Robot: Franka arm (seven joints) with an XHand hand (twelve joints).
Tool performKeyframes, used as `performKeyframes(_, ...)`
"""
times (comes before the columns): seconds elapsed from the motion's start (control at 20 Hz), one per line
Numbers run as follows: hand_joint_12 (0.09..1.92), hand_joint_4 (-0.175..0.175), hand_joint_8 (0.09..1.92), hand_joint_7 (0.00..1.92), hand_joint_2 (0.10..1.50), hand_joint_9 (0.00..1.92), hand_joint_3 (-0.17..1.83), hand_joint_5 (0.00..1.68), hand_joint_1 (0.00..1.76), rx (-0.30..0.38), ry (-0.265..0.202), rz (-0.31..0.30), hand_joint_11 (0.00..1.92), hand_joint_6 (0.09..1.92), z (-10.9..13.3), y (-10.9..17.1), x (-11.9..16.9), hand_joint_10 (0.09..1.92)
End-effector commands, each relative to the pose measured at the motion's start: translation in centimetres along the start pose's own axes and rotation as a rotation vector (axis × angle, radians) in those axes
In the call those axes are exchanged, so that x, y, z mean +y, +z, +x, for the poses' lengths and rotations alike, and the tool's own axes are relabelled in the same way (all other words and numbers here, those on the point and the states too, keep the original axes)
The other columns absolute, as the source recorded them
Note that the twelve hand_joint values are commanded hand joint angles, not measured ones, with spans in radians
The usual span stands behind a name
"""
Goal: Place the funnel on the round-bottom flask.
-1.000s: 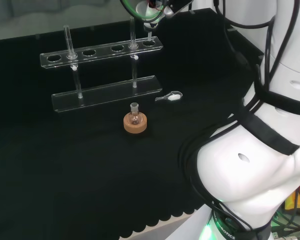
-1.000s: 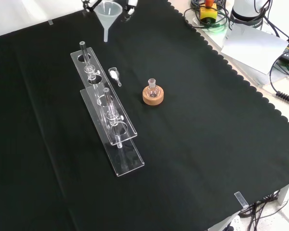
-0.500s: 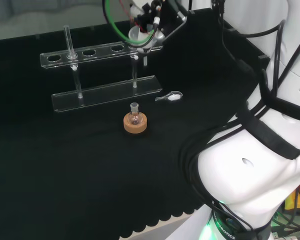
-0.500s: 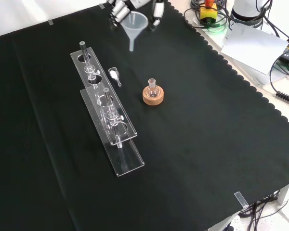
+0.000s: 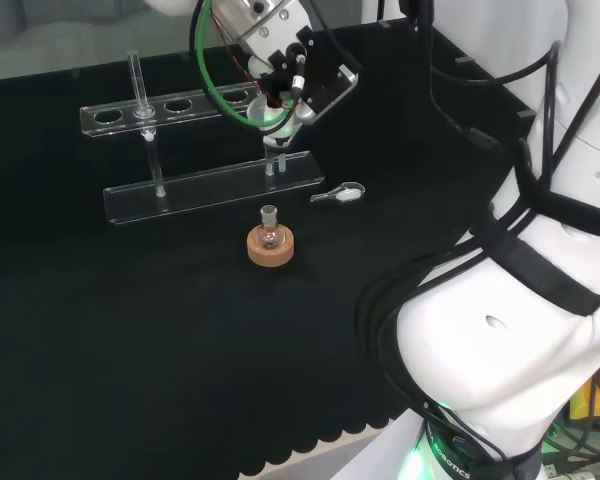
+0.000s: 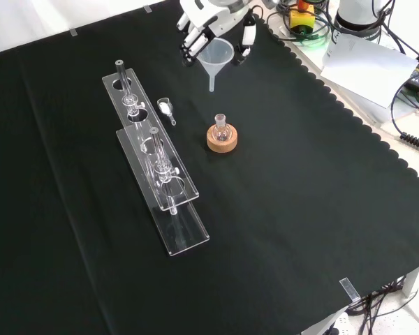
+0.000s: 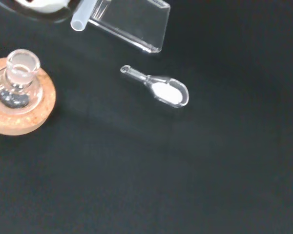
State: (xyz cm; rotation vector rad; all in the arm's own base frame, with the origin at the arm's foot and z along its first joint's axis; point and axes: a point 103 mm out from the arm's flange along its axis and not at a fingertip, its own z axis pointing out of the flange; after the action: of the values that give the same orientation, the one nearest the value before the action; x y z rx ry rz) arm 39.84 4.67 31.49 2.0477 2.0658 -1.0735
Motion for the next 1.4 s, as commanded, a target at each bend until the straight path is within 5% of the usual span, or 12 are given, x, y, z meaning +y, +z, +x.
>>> performKeyframes(0.05, 1.25, 0.028, 0.68, 0.69, 0.73, 1.01, 0.7, 0.71, 0.92, 0.018, -0.021, 0.025, 0.65, 0.78, 1.4, 1.9, 0.6, 0.48)
performKeyframes(1.4, 1.24, 0.027, 0.68, 0.69, 0.73, 1.01, 0.71, 0.71, 0.92, 0.009, -0.059, 0.048, 0.66, 0.79, 4.0, 3.0, 2.1, 0.47)
